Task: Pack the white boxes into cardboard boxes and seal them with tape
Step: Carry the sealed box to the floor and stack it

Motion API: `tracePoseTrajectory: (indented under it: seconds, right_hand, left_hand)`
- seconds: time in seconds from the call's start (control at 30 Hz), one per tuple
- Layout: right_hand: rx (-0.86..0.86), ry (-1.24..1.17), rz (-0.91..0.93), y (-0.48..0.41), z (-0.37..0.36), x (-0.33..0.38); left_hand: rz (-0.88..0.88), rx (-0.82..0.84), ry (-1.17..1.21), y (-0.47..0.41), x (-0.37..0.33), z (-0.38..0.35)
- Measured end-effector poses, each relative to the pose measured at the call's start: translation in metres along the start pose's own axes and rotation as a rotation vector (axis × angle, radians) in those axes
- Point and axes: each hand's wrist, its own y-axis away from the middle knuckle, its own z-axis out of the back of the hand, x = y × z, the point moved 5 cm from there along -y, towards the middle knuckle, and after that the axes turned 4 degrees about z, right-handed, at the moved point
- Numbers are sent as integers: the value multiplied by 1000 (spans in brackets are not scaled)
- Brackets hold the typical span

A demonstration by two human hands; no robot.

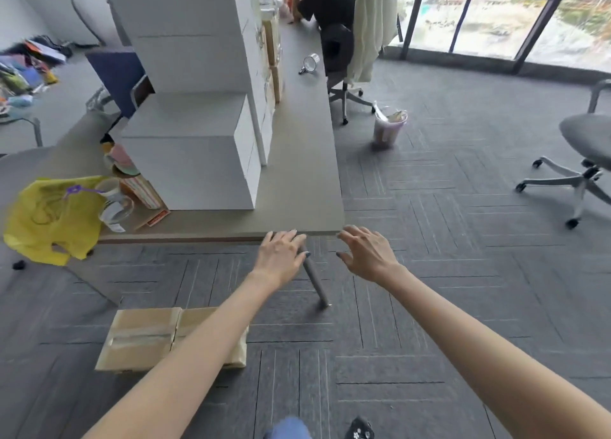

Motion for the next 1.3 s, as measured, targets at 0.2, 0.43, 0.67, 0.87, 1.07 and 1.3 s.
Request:
tracePoseTrajectory:
  seconds: [0.2,0.43,0.67,0.87,1.07,1.3]
  right_hand:
    - [-11,-24,44,-42,21,-86]
    - [-16,-8,152,-140,45,-176]
    - [-2,35,294,-267,84,-261]
    - [-35,-18,383,-368,119,-320]
    - [-61,-25,541,-482,153,-375]
    - [-45,-14,752,-608,195,-446]
  left_hand:
    - [46,18,19,-68,-56,14]
    - [119,-24,34,-192,-89,30]
    - [245,-61,78,-332,-102,61]
    - [358,-73,73,-429,-101,101]
    - [514,-133,84,-532,-104,128]
    - [735,-203,121,-645,-122,158]
